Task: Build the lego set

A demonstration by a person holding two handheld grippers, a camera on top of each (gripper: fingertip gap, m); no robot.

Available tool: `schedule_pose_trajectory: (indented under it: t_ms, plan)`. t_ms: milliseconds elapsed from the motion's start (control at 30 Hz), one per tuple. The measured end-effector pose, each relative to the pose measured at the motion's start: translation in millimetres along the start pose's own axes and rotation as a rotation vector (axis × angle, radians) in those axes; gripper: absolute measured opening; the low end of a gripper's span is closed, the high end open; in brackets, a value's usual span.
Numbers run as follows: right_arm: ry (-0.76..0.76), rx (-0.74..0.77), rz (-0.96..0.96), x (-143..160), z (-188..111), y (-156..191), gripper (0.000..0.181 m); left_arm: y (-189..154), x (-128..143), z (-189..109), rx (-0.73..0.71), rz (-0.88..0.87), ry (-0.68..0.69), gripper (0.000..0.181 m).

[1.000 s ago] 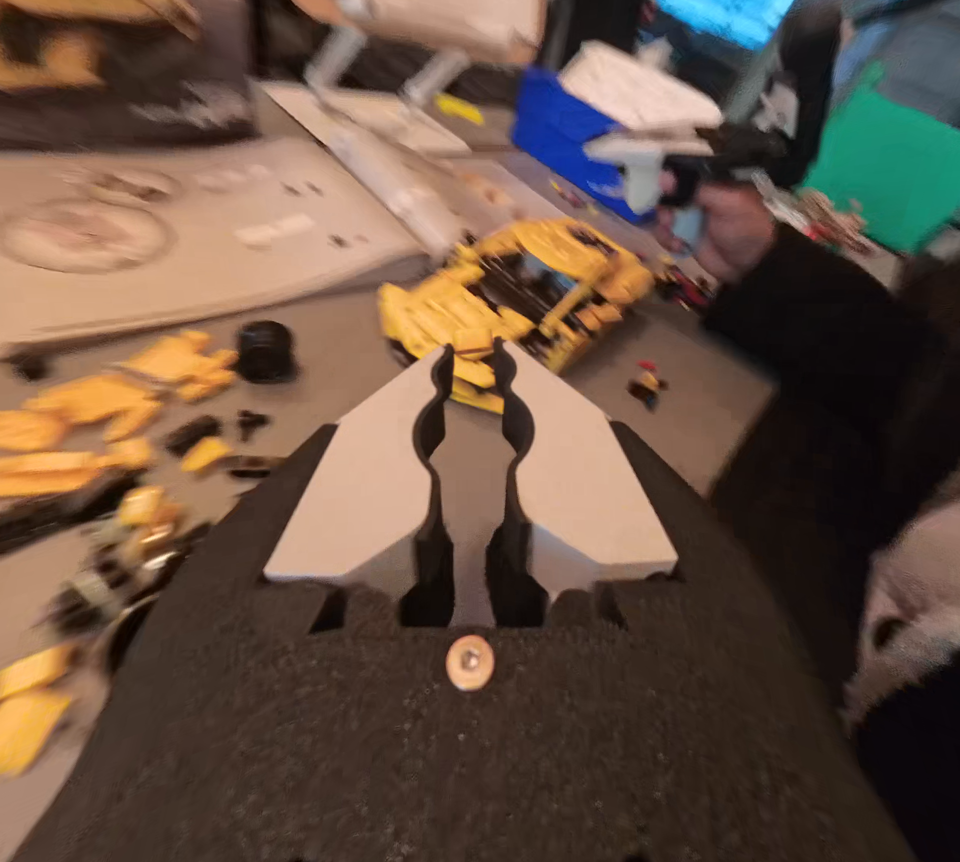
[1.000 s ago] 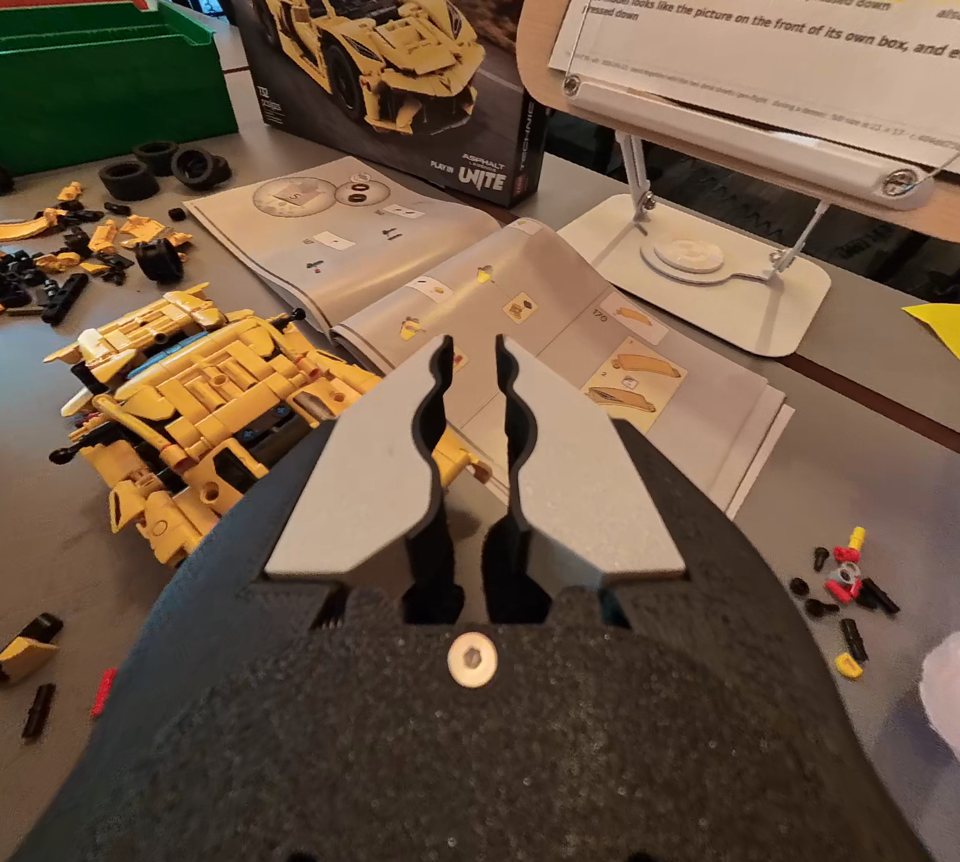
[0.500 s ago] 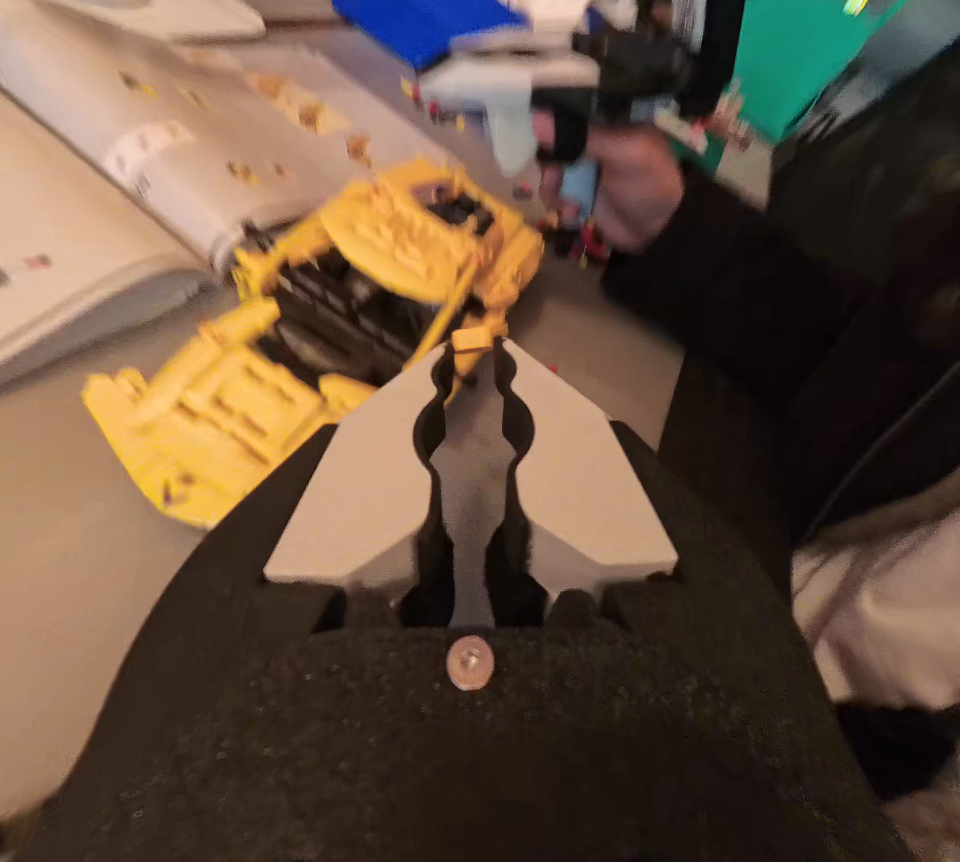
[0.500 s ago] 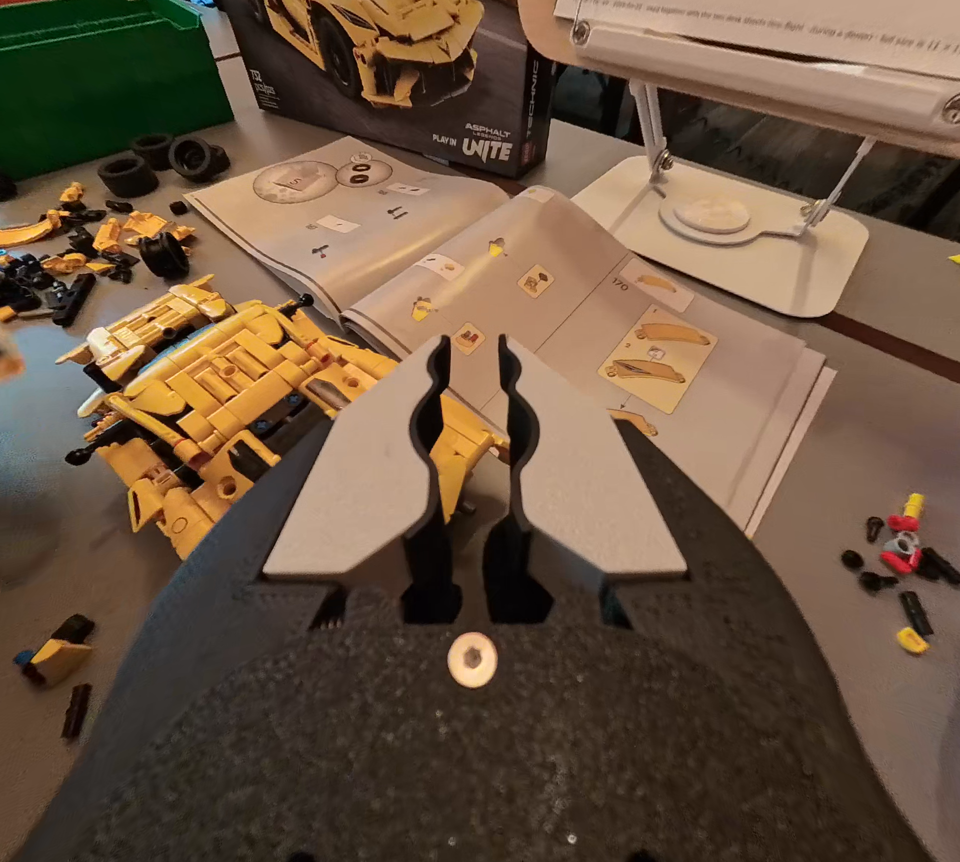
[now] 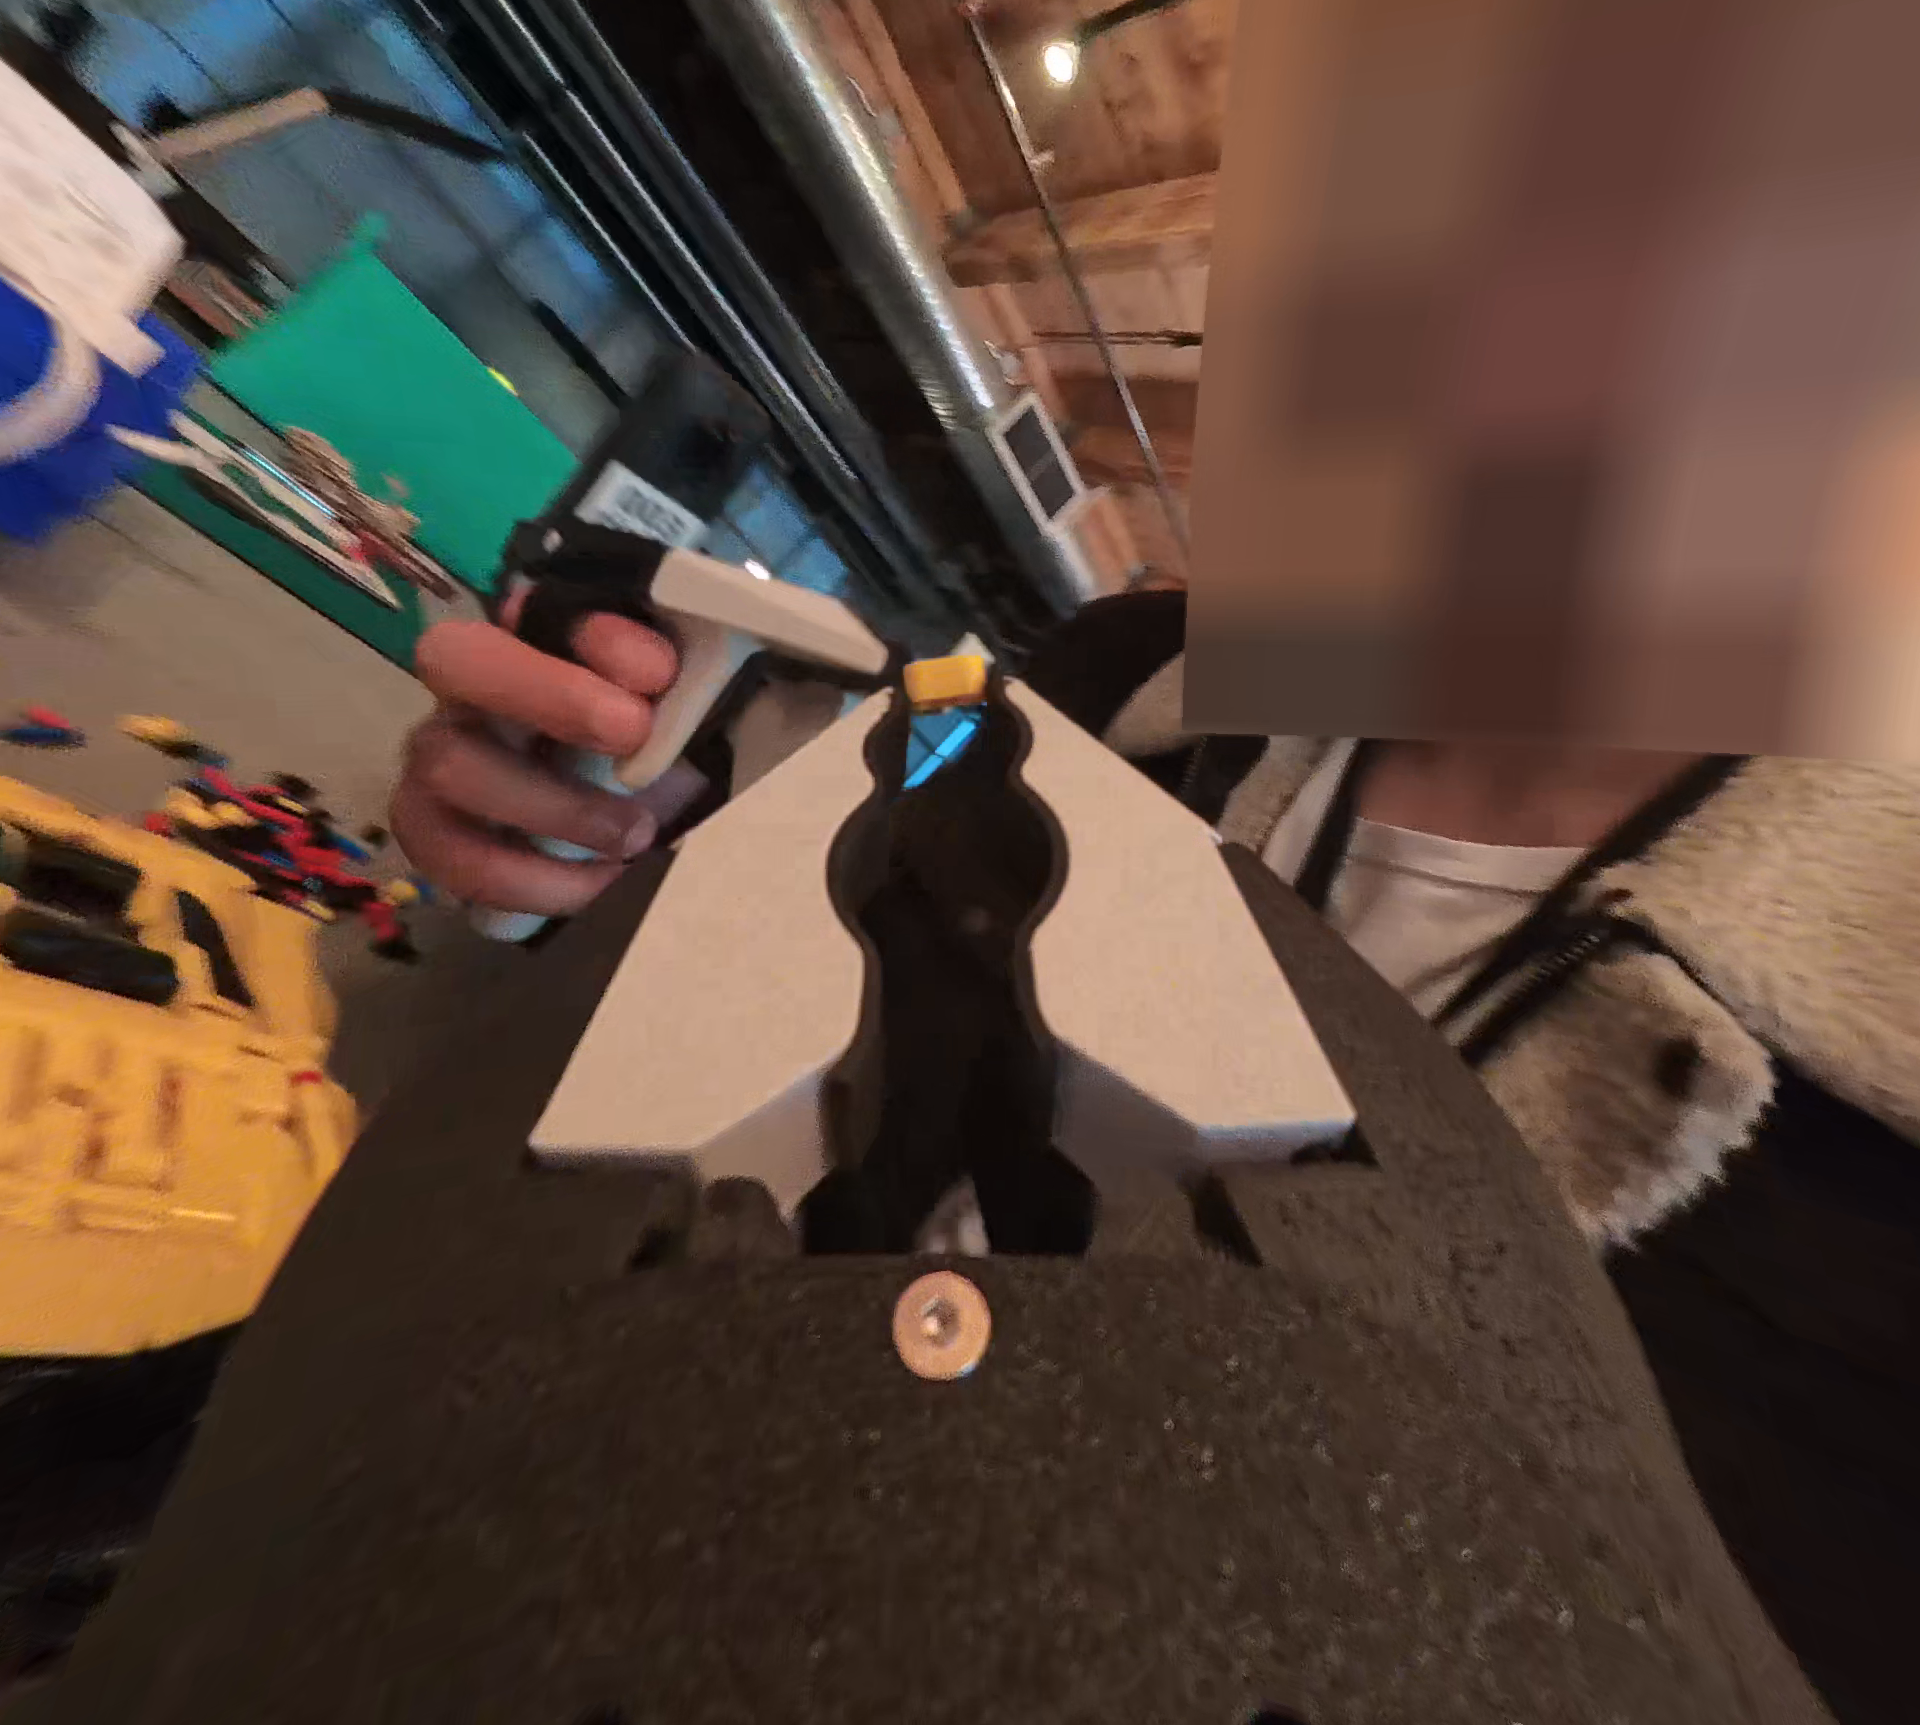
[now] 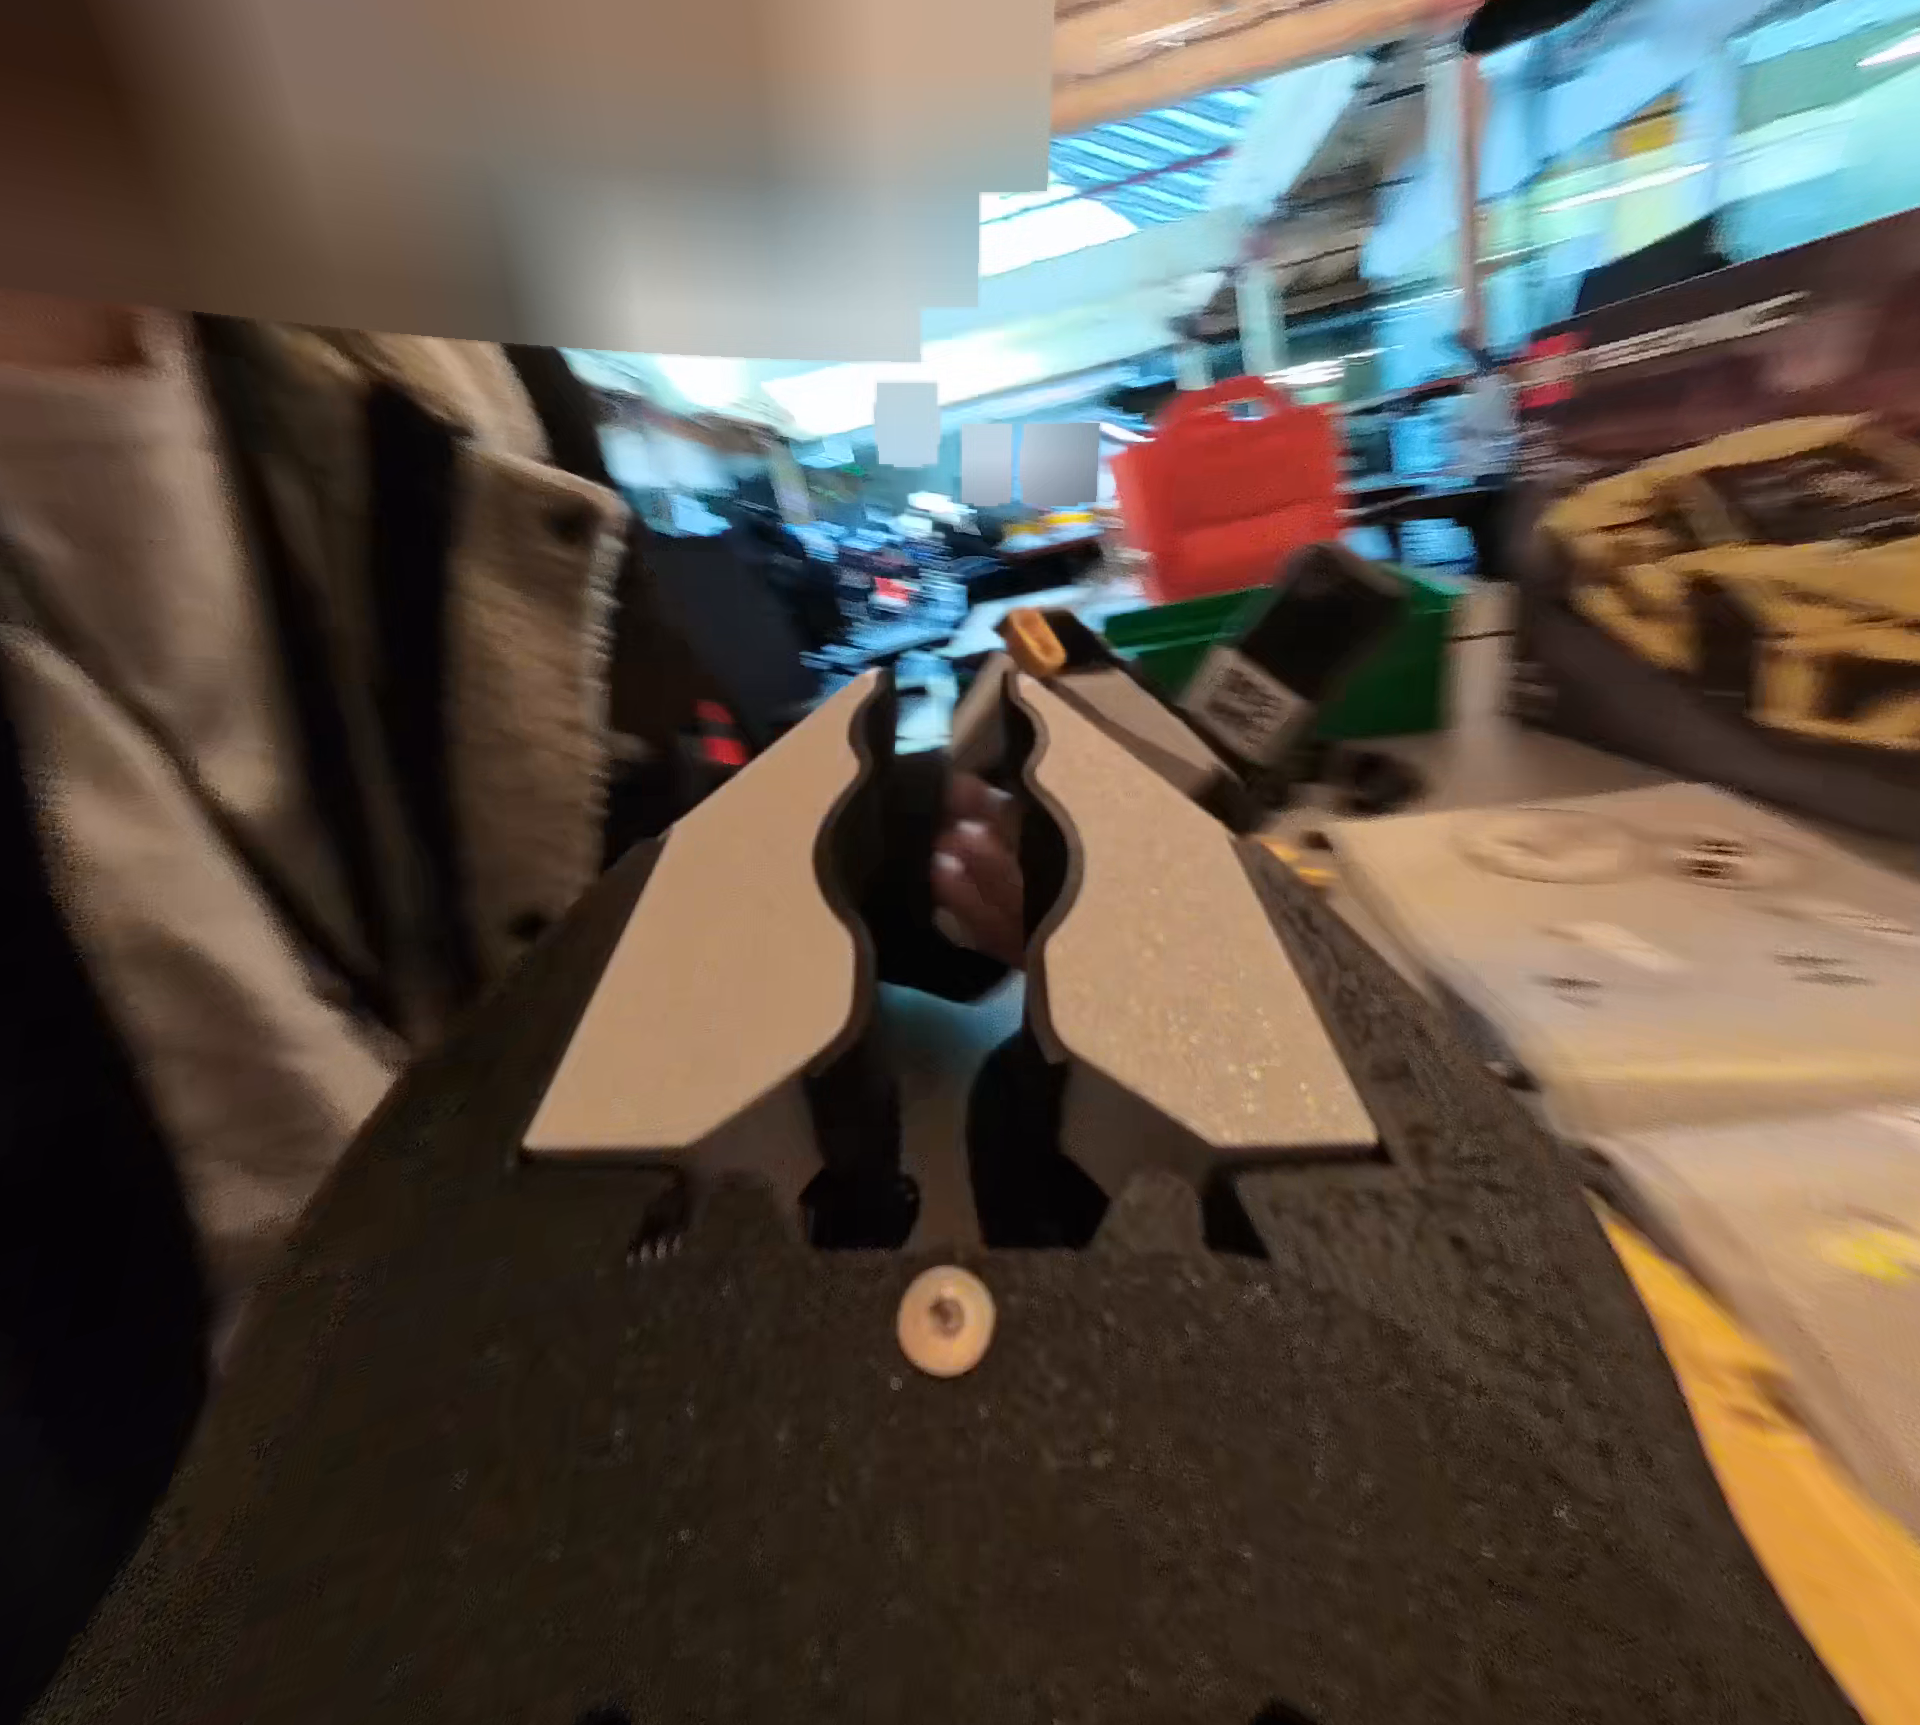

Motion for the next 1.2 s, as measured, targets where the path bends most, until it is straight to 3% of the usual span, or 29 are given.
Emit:
schedule_pose_trajectory:
  t_ms: [67,167,567,700,833,900,1000,1200]
  plan:
    - [0.015,-0.103,0.08,1.4,3.3,-1.4,0.019,8.6,7.0,0.7,0.058,-0.067,0.002,0.015]
    - [0.091,-0.028,0.024,7.0,8.5,-1.7,0.019,14.1,13.2,5.0,0.14,-0.141,0.024,0.014]
    - [0.168,-0.062,-0.018,10.4,13.3,6.2,0.011,13.8,23.5,20.7,0.145,-0.171,0.145,0.014]
    - [0.179,-0.043,-0.01,8.5,11.6,4.8,0.006,14.3,21.8,18.9,0.119,-0.173,0.12,0.014]
    - [0.18,0.108,0.038,9.9,5.5,-8.7,0.005,17.6,13.3,5.8,-0.075,-0.101,0.023,0.015]
    - [0.155,0.181,0.042,9.7,1.3,-13.8,0.005,16.8,8.6,-2.0,-0.222,-0.014,-0.032,0.019]
    - [0.095,0.254,0.0,6.0,-2.6,-13.9,0.005,7.5,2.4,-7.4,-0.32,0.121,-0.109,0.021]
    - [0.054,0.177,0.235,14.8,3.3,-26.3,0.005,-1.7,5.9,6.5,-0.649,0.448,0.007,0.023]
Point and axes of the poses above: each gripper's, where its closed fingertips meet, z out along the fingers, x out of its underside, y = z × x across the jaws, the point moved 10 cm from there along -z, back along the fingers, and after that the axes turned 15 degrees about y, right-handed, at the moved point
